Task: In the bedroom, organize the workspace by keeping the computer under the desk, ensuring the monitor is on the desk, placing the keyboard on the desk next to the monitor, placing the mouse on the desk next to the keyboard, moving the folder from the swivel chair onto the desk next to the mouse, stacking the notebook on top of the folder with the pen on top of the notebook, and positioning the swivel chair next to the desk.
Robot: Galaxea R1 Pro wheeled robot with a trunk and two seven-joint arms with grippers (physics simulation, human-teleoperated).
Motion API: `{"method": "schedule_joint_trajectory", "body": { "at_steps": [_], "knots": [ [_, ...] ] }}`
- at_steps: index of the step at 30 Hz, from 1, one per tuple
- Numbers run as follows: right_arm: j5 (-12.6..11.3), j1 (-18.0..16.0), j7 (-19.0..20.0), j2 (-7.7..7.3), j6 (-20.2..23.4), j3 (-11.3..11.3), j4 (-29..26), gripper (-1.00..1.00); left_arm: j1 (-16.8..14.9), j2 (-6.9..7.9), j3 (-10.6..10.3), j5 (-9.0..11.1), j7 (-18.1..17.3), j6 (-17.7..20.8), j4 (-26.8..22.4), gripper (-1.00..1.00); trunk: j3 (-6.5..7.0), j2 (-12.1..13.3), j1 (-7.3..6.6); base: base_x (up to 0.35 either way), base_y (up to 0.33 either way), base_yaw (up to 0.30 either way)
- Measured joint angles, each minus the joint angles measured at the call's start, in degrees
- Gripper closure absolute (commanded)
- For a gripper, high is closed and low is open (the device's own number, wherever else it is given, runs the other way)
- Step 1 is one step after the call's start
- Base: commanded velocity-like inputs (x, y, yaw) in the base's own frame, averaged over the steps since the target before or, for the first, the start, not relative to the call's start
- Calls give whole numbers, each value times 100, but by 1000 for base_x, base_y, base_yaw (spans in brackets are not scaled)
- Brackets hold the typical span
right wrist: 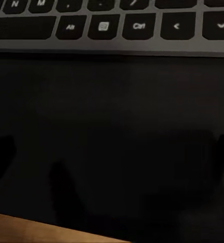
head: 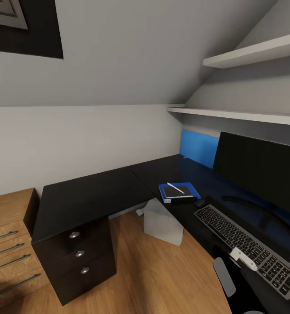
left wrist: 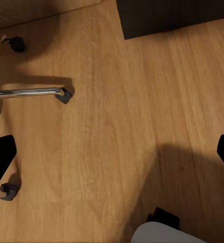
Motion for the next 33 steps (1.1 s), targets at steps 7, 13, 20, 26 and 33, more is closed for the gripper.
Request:
{"method": "schedule_joint_trajectory", "body": {
  "at_steps": [7, 13, 20, 26, 33],
  "knots": [
    [31, -6, -6, -1, 4, -1, 15, -100, 0, 1, -10, 0, -5, -12, 0, -100, 0, 0, 0, 136, 0, 0],
    [11, -38, -4, -7, 0, -1, 54, -100, 0, 2, -9, 0, -6, -12, 0, -100, 0, 0, -1, 78, 0, 0],
    [13, -102, -17, -83, 1, -2, 167, -100, 0, 0, -9, -4, -5, -18, 0, -100, 0, 0, -1, 151, 0, 0],
    [11, -236, -10, -110, 3, -16, 345, -100, 0, 8, -9, -3, -6, -20, 0, -100, 0, 0, -1, 85, -25, 0],
    [-34, -255, 4, -178, -3, -21, 400, -100, 0, 9, -10, 0, -4, -21, 1, -100, 0, 0, 0, 54, -22, 0]
  ]
}}
